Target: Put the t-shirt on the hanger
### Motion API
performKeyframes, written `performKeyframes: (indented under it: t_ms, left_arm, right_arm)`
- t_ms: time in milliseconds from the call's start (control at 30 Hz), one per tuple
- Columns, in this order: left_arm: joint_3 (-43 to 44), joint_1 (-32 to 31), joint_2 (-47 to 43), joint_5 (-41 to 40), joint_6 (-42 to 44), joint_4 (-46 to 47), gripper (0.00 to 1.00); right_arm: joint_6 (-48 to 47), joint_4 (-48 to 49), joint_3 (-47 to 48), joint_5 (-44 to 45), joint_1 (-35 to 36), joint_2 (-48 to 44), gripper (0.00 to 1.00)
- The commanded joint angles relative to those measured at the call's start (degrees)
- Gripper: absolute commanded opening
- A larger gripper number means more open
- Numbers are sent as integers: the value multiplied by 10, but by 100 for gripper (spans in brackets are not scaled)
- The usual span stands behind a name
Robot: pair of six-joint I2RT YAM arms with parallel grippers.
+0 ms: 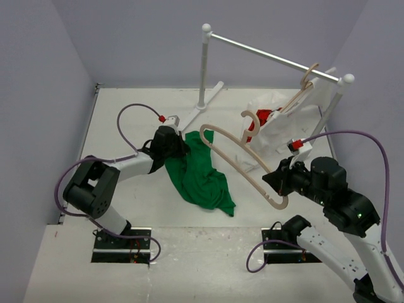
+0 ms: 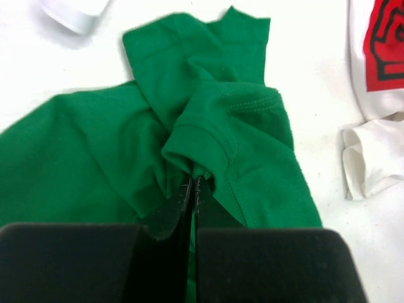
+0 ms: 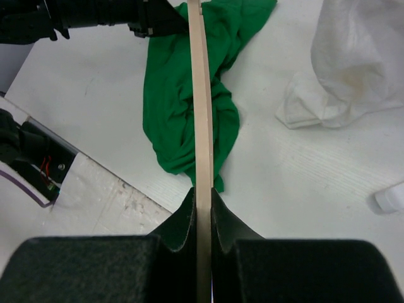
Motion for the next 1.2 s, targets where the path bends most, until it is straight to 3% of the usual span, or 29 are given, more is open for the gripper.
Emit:
performKeyframes:
  t_ms: [0,467,767,1000,1167]
  left_arm:
    - [28,4,-87,-53,11,-36,0]
    - [79,-1,-162,-14,27,-93,0]
    - [91,-8,-169,13,39,-111,0]
    - [129,-18,-183,8,59,-128,0]
    - [170,-20,-191,-6,76,-179,0]
  right_arm:
    - [-11,57,-24,-67,2,19,0]
    - [6,130,-29,-91,4,73,0]
    - [11,111,28,-2,10,143,0]
    - [20,94,68,80,70,204,0]
    - [-2,102,57,21,94,221,0]
